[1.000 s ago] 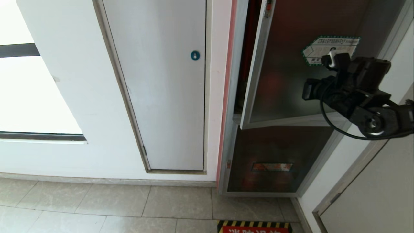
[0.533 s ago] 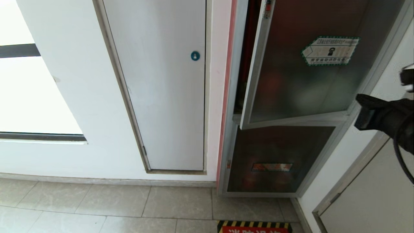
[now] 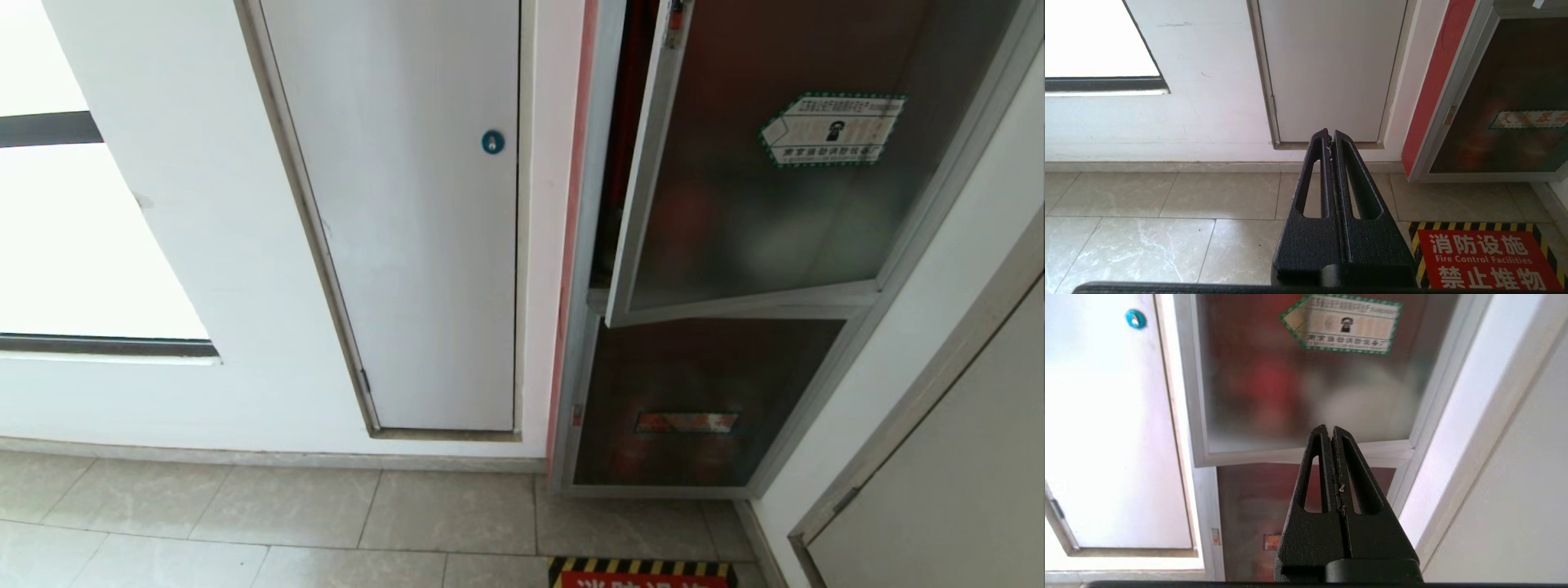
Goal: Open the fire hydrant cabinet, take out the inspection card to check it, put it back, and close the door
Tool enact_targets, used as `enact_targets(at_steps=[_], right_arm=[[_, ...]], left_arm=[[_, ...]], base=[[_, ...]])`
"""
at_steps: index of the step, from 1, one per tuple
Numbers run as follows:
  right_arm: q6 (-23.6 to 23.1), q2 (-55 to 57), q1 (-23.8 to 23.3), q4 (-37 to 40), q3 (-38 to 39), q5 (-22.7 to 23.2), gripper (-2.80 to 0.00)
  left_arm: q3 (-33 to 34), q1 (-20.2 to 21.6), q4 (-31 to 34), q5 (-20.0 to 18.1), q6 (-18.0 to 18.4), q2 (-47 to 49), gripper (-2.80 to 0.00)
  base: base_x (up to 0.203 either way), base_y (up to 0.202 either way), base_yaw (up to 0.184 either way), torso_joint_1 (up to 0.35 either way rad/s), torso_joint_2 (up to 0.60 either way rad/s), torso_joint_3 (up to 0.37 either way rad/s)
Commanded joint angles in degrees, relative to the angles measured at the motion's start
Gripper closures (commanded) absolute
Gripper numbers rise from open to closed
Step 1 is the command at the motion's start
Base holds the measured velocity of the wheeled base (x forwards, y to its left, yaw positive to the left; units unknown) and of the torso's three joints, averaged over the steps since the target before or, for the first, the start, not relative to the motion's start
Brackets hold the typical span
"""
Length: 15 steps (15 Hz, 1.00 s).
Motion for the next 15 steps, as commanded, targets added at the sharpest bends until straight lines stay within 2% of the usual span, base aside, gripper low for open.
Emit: enact_targets(at_steps=[1, 4, 8, 12, 13, 14, 15], right_arm=[[0.0, -16.1, -0.4, 11.1, 1.0, -1.4, 0.0], [0.0, -24.9, -1.2, 20.7, 2.5, -5.6, 0.0], [0.0, -31.9, -4.3, 26.1, 6.5, -6.1, 0.0], [1.0, -38.9, -4.2, 26.1, 17.2, -1.1, 0.0], [4.5, -39.0, -4.2, 26.2, 18.2, 0.1, 0.0], [6.8, -39.1, -4.2, 26.3, 19.2, 3.2, 0.0], [8.0, -39.1, -4.2, 26.2, 20.9, 5.0, 0.0]], left_arm=[[0.1, 0.0, 0.0, 0.0, 0.0, 0.0, 0.0], [0.0, 0.0, 0.0, 0.0, 0.0, 0.0, 0.0], [0.1, 0.0, 0.0, 0.0, 0.0, 0.0, 0.0], [0.0, 0.0, 0.0, 0.0, 0.0, 0.0, 0.0], [0.1, 0.0, 0.0, 0.0, 0.0, 0.0, 0.0], [0.1, 0.0, 0.0, 0.0, 0.0, 0.0, 0.0], [0.1, 0.0, 0.0, 0.0, 0.0, 0.0, 0.0]], base=[[0.0, 0.0, 0.0, 0.0, 0.0, 0.0], [0.0, 0.0, 0.0, 0.0, 0.0, 0.0], [0.0, 0.0, 0.0, 0.0, 0.0, 0.0], [0.0, 0.0, 0.0, 0.0, 0.0, 0.0], [0.0, 0.0, 0.0, 0.0, 0.0, 0.0], [0.0, 0.0, 0.0, 0.0, 0.0, 0.0], [0.0, 0.0, 0.0, 0.0, 0.0, 0.0]])
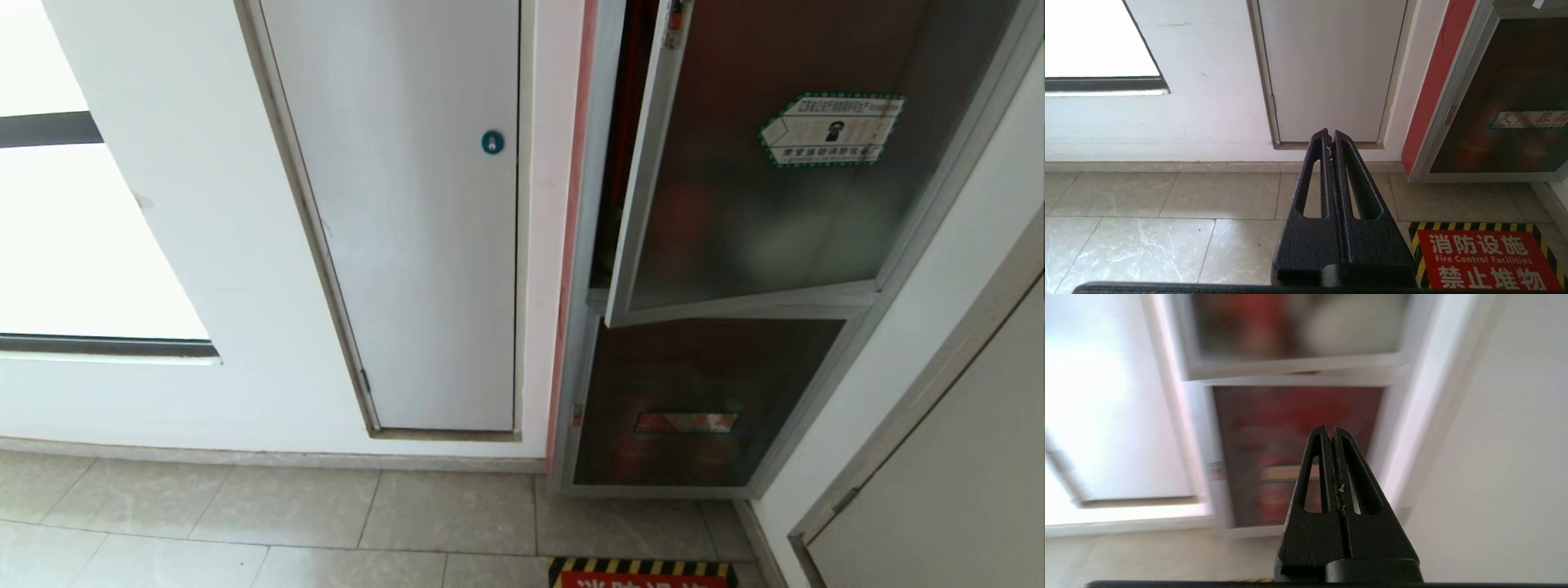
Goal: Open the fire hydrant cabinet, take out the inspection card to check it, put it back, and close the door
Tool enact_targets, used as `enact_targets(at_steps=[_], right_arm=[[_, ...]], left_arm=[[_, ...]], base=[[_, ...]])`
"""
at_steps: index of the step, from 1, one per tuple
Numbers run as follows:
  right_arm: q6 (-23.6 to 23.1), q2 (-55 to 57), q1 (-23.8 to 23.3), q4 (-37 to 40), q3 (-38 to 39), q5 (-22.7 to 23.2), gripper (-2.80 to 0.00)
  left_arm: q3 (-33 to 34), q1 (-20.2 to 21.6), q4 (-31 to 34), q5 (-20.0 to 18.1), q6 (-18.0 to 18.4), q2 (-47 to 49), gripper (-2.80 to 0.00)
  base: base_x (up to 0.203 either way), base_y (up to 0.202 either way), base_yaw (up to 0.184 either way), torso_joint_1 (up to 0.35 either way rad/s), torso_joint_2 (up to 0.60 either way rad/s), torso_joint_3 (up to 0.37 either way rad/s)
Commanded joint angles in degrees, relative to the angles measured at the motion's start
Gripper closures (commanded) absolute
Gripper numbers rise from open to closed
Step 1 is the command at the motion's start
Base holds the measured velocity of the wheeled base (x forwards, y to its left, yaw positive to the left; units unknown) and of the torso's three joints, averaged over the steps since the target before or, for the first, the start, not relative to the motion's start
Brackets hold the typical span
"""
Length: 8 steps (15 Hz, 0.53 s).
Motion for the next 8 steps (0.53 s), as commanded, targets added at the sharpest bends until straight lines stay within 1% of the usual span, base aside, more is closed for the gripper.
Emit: enact_targets(at_steps=[1, 3, 6, 8], right_arm=[[2.0, -0.9, 0.0, 0.0, 3.4, 3.1, 0.0], [2.9, -0.9, -0.1, 0.4, 3.4, 4.1, 0.0], [2.3, -0.9, 0.0, 6.2, 3.4, 4.9, 0.0], [2.7, -0.9, 0.0, 7.0, 3.4, 4.9, 0.0]], left_arm=[[0.0, 0.0, 0.0, 0.0, 0.0, 0.0, 0.0], [0.1, 0.0, -0.1, 0.0, 0.0, 0.0, 0.0], [0.0, 0.0, 0.0, 0.0, 0.0, 0.0, 0.0], [0.0, 0.0, 0.0, 0.0, 0.0, 0.0, 0.0]], base=[[0.0, 0.0, 0.0, 0.0, 0.0, 0.0], [0.0, 0.0, 0.0, 0.0, 0.0, 0.0], [0.0, 0.0, 0.0, 0.0, 0.0, 0.0], [0.0, 0.0, 0.0, 0.0, 0.0, 0.0]])
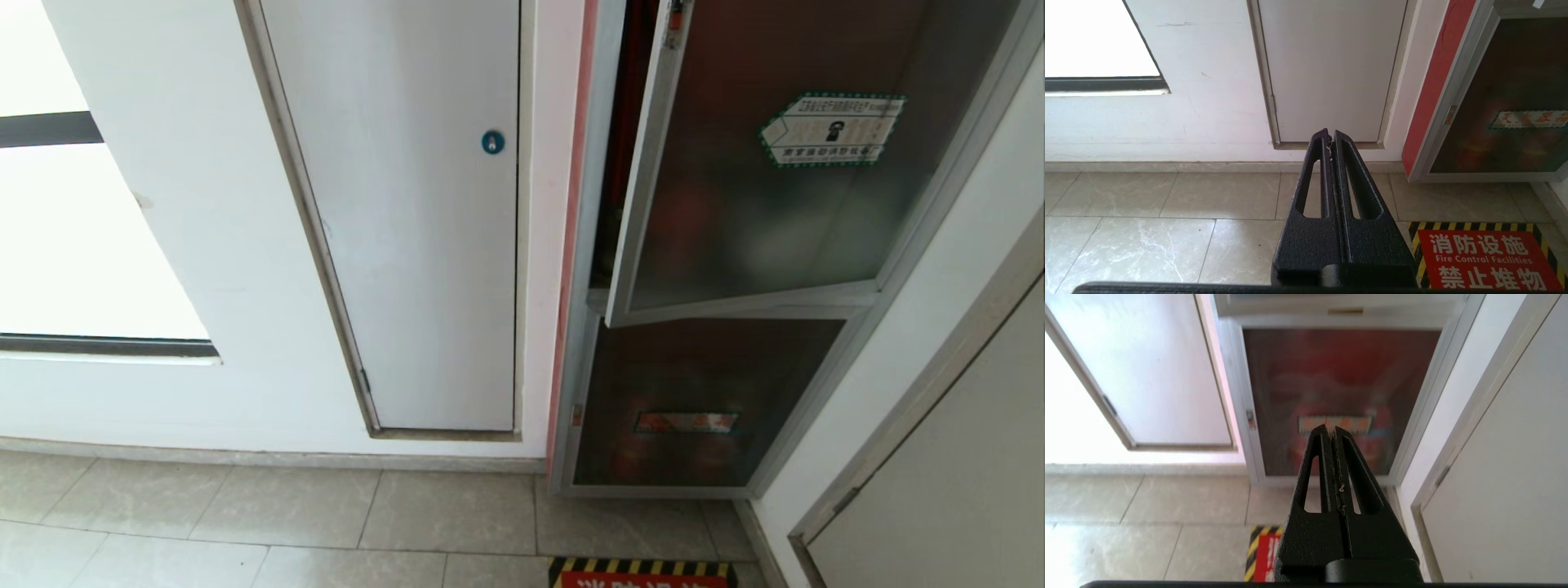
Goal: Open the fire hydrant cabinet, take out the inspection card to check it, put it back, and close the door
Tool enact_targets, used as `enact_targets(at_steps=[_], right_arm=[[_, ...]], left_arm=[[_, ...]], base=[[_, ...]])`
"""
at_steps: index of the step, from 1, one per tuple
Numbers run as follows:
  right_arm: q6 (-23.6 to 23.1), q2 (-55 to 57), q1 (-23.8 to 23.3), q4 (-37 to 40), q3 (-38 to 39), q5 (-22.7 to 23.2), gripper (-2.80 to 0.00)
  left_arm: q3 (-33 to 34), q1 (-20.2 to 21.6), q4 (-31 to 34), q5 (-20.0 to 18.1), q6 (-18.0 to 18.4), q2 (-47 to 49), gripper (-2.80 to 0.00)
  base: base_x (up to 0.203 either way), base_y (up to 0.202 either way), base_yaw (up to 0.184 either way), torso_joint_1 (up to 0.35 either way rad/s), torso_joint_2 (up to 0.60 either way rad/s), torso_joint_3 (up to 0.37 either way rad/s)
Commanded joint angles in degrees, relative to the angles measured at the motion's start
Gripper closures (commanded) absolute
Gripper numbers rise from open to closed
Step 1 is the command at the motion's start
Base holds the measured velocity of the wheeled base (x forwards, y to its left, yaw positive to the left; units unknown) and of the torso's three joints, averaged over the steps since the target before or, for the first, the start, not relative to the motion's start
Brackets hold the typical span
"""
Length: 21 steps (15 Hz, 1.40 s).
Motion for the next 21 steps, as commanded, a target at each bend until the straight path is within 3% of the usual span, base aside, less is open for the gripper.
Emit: enact_targets(at_steps=[1, 21], right_arm=[[0.1, 0.1, 0.0, 0.0, 0.0, 0.0, 0.0], [1.9, 0.1, 0.0, -0.1, 0.0, 1.1, 0.0]], left_arm=[[0.1, 0.0, -0.1, 0.0, 0.0, 0.0, 0.0], [0.0, 0.0, 0.0, 0.0, 0.1, 0.0, 0.0]], base=[[0.0, 0.0, 0.0, 0.0, 0.0, 0.0], [0.0, 0.0, 0.0, 0.0, 0.0, 0.0]])
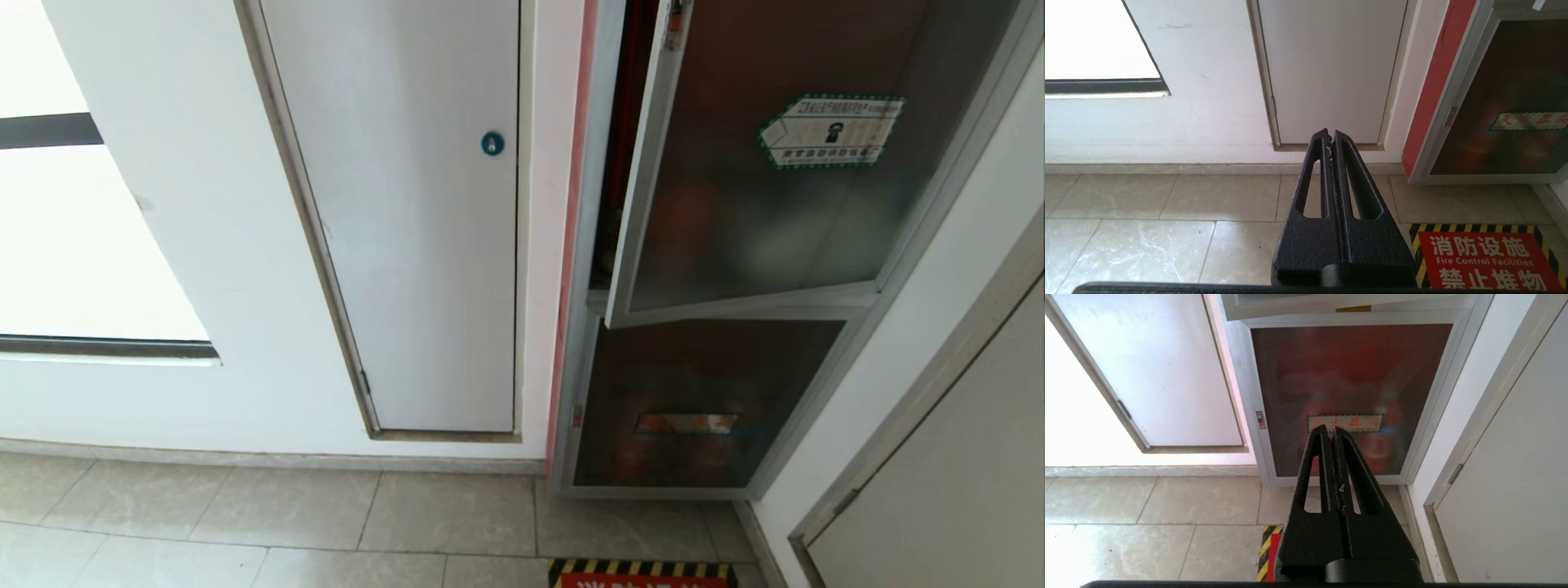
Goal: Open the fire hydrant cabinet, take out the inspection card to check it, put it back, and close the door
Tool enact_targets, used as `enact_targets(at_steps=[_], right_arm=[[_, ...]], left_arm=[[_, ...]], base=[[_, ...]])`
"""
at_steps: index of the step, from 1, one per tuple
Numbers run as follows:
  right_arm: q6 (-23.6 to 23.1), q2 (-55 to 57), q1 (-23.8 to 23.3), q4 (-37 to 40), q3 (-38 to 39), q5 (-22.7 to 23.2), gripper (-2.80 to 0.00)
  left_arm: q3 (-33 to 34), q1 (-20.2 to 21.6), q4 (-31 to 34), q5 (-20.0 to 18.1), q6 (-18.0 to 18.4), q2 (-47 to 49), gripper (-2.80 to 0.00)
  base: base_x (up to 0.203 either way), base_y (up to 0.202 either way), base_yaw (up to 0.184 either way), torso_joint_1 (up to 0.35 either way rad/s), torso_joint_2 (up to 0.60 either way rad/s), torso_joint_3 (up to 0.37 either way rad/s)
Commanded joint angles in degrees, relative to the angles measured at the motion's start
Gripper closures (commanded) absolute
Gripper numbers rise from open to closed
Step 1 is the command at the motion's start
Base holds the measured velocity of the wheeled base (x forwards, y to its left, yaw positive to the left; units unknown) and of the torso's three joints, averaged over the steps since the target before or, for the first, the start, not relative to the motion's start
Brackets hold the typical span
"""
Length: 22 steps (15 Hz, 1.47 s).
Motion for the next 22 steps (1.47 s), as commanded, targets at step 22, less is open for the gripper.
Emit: enact_targets(at_steps=[22], right_arm=[[-0.8, 0.1, 0.0, 0.0, 0.1, 0.2, 0.0]], left_arm=[[0.0, 0.0, 0.0, 0.0, -0.1, 0.0, 0.0]], base=[[0.193, 0.0, 0.0, 0.004, 0.0, 0.001]])
